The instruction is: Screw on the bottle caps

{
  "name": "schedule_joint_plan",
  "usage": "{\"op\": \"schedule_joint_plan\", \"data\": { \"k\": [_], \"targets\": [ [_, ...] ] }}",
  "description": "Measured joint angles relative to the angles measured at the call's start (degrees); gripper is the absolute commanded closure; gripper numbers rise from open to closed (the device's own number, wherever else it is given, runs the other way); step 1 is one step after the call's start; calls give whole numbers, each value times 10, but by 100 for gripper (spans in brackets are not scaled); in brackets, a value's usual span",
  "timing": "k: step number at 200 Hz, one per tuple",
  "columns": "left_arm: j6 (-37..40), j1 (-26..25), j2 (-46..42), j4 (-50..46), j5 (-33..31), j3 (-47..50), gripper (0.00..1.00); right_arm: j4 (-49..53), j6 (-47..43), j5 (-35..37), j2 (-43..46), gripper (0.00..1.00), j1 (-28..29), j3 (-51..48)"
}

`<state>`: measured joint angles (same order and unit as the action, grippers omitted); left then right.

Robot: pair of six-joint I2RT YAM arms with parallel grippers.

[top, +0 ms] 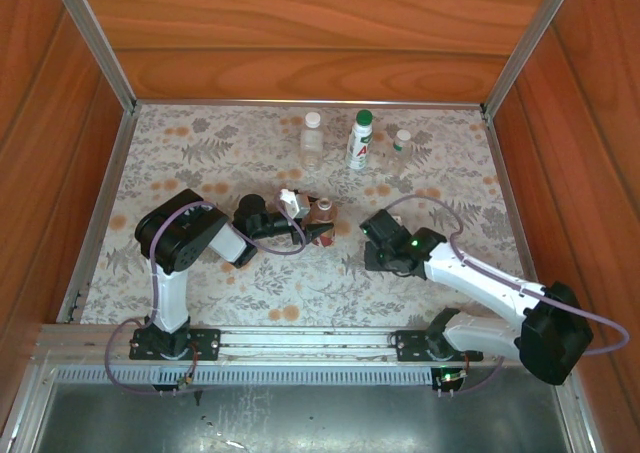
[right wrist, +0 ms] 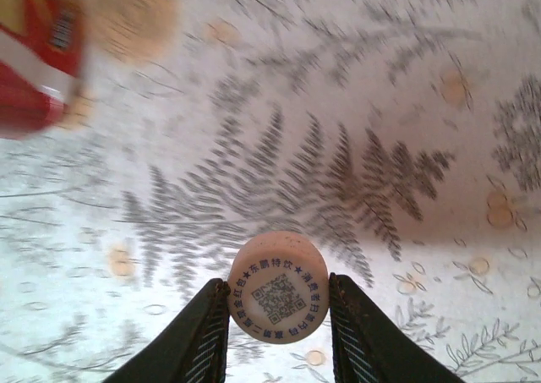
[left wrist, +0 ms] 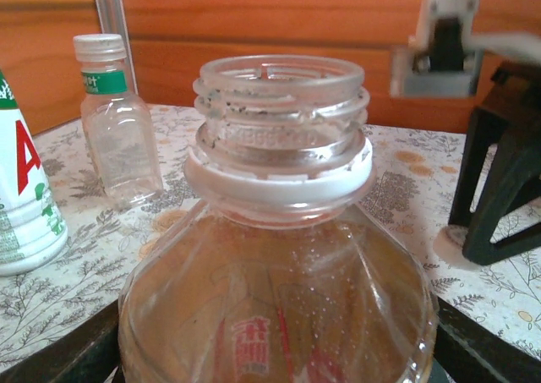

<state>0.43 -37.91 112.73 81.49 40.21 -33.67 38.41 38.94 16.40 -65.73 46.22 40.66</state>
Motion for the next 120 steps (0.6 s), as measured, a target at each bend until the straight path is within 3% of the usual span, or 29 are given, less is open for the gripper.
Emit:
{"op": "schedule_joint_plan", "data": {
  "k": [120],
  "targets": [
    [0, 0, 5, 9, 2, 0, 32, 30, -157, -85, -116, 67, 0, 298]
  ]
}}
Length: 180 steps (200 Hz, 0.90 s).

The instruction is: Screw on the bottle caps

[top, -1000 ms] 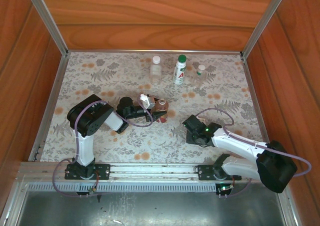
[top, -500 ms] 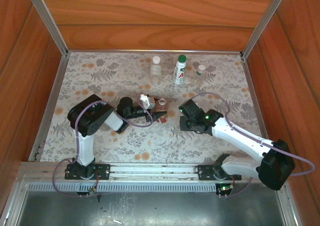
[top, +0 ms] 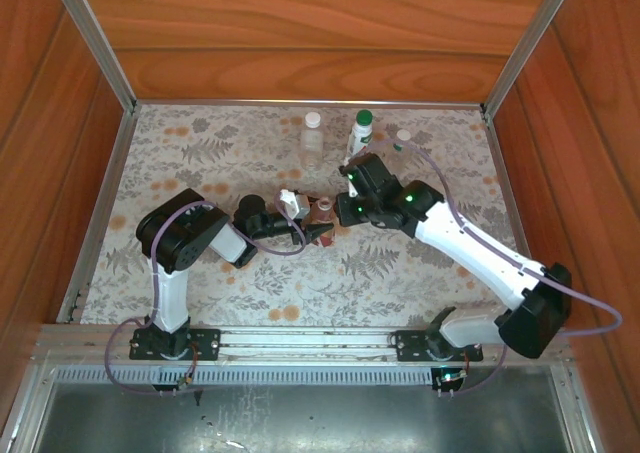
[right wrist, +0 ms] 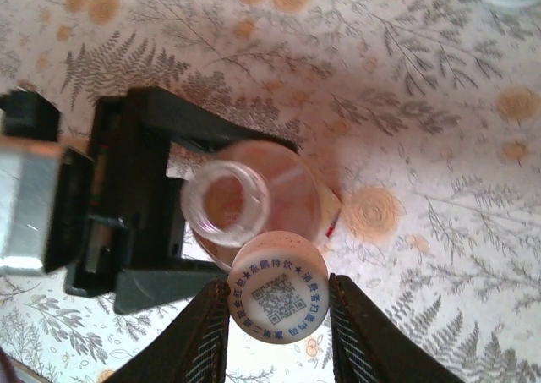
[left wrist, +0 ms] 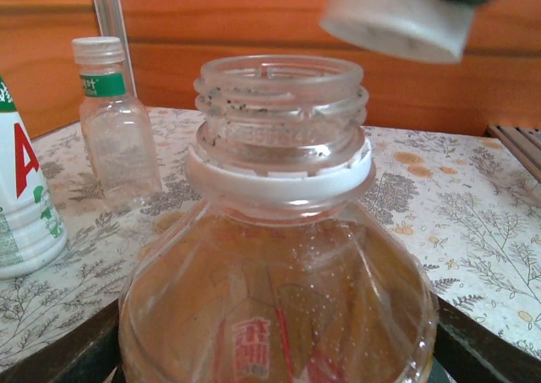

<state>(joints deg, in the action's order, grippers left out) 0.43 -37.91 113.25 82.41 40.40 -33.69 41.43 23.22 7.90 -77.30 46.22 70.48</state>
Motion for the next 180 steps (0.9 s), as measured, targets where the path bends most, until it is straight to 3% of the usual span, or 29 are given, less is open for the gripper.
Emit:
{"op": "schedule_joint_plan", "data": {
  "k": [44, 123, 180],
  "targets": [
    [0, 0, 0, 0, 0, 0, 32, 3, -39, -20, -55, 67, 0, 55],
    [10, 0, 0, 3, 1, 3, 32, 20, -62, -32, -81, 68, 0, 69],
    [11, 0, 0, 3, 1, 3, 32, 84, -84, -35, -128, 68, 0, 137]
  ]
}}
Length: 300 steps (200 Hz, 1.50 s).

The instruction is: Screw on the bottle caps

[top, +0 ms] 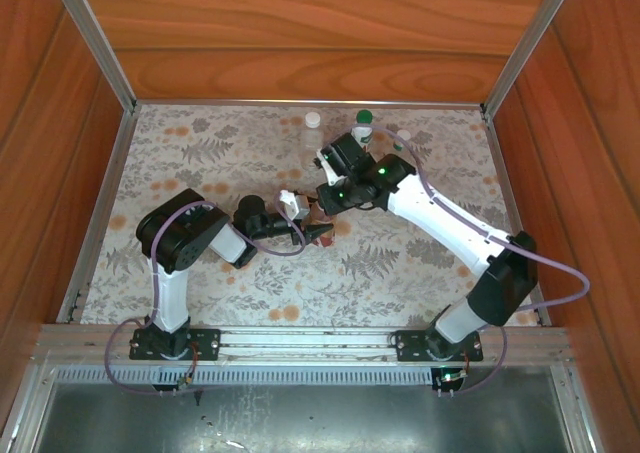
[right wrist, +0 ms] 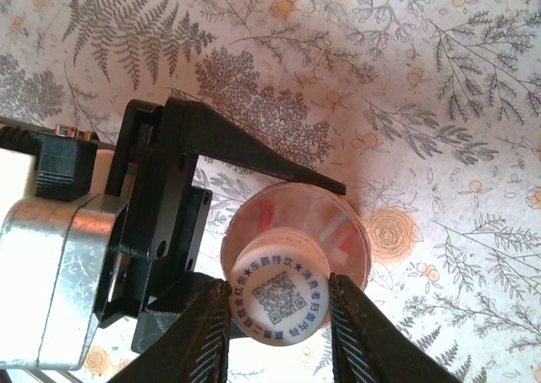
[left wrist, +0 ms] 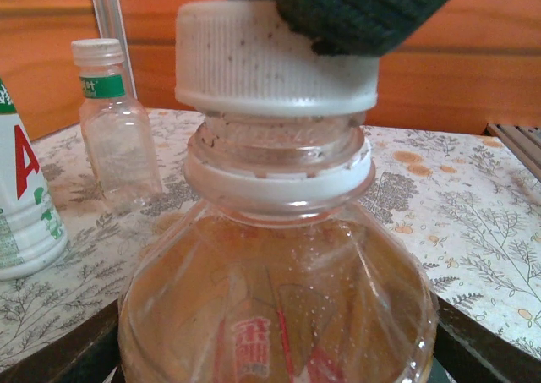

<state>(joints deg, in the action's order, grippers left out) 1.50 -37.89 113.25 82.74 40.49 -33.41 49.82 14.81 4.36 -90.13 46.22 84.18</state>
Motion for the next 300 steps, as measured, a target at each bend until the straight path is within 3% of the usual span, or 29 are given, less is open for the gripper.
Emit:
{"op": "schedule_joint_plan", "data": {
  "k": [93, 173, 190, 224, 254, 275, 300],
  "targets": [
    [2, 0, 0, 6, 3, 4, 32, 44, -50, 29, -22, 69, 23, 33],
    [2, 0, 0, 6, 0, 4, 32, 69, -41, 50, -47, 68, 30, 64],
    [2, 0, 0, 6, 0, 4, 32, 75, -36, 49, -50, 63, 30, 70],
    [2, 0, 0, 7, 3, 4, 32, 91, -30, 43, -55, 42, 31, 64],
    [2, 0, 0, 6, 3, 4, 32, 86, -26, 40, -39, 35, 33, 54],
    [2, 0, 0, 7, 3, 4, 32, 79, -24, 36, -15, 37, 32, 51],
    [2, 0, 0, 6, 3, 4, 32, 63, -20, 15, 7, 53, 18, 47]
  ]
}}
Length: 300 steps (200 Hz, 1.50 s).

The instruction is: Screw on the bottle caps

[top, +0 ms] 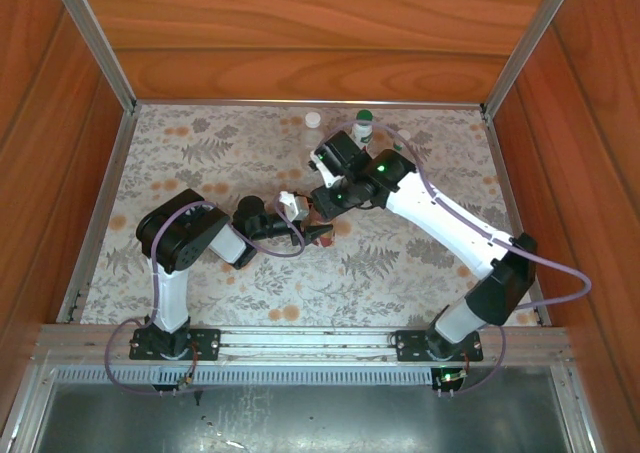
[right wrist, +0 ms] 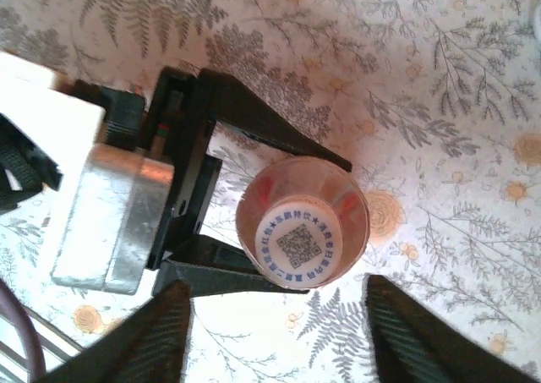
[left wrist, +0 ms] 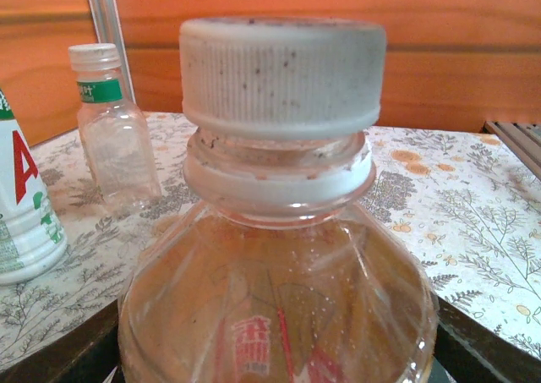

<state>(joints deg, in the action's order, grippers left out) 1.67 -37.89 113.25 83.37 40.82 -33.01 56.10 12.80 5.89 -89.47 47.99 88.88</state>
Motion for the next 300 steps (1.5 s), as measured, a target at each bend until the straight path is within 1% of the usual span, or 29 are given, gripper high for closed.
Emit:
{"op": "schedule_joint_plan", "data": {
  "k": [14, 32, 57, 72, 97, 123, 135, 147, 192, 229, 242, 254, 269, 285, 293, 300],
  "targets": [
    [0, 0, 0, 0, 0, 0, 32, -8, 4, -17, 3, 60, -13, -4],
    [0, 0, 0, 0, 0, 0, 32, -17, 6, -37, -2, 65, -31, -10],
    [0, 0, 0, 2, 0, 2, 32, -23, 8, -55, -14, 68, -50, -14],
    [0, 0, 0, 3, 0, 2, 32, -30, 7, -63, -18, 73, -53, -19],
    [0, 0, 0, 3, 0, 2, 32, -42, 9, -80, -18, 76, -57, -26],
    [0, 0, 0, 3, 0, 2, 32, -67, 11, -95, -8, 84, -62, -45],
    [0, 0, 0, 3, 0, 2, 32, -80, 12, -105, 0, 85, -66, -58],
    [0, 0, 0, 3, 0, 2, 32, -91, 13, -117, 7, 88, -71, -71],
    [0, 2, 0, 4, 5, 3, 32, -113, 24, -156, 34, 89, -83, -106],
    [-2, 4, 0, 4, 10, 3, 32, -96, 35, -211, 54, 90, -82, -135],
    [-2, 4, 0, 4, 10, 3, 32, -90, 37, -223, 57, 87, -78, -142],
    [-2, 4, 0, 4, 10, 3, 32, -85, 36, -227, 61, 80, -75, -145],
    [0, 4, 0, 4, 10, 3, 33, -85, 24, -222, 74, 64, -74, -145],
    [11, 3, -1, 6, 9, 6, 33, -85, -9, -202, 95, 44, -75, -145],
    [24, 2, -5, 6, 7, 12, 33, -86, -29, -189, 107, 37, -75, -145],
    [37, -1, -12, 7, 1, 19, 34, -85, -50, -177, 118, 33, -75, -145]
  ]
}}
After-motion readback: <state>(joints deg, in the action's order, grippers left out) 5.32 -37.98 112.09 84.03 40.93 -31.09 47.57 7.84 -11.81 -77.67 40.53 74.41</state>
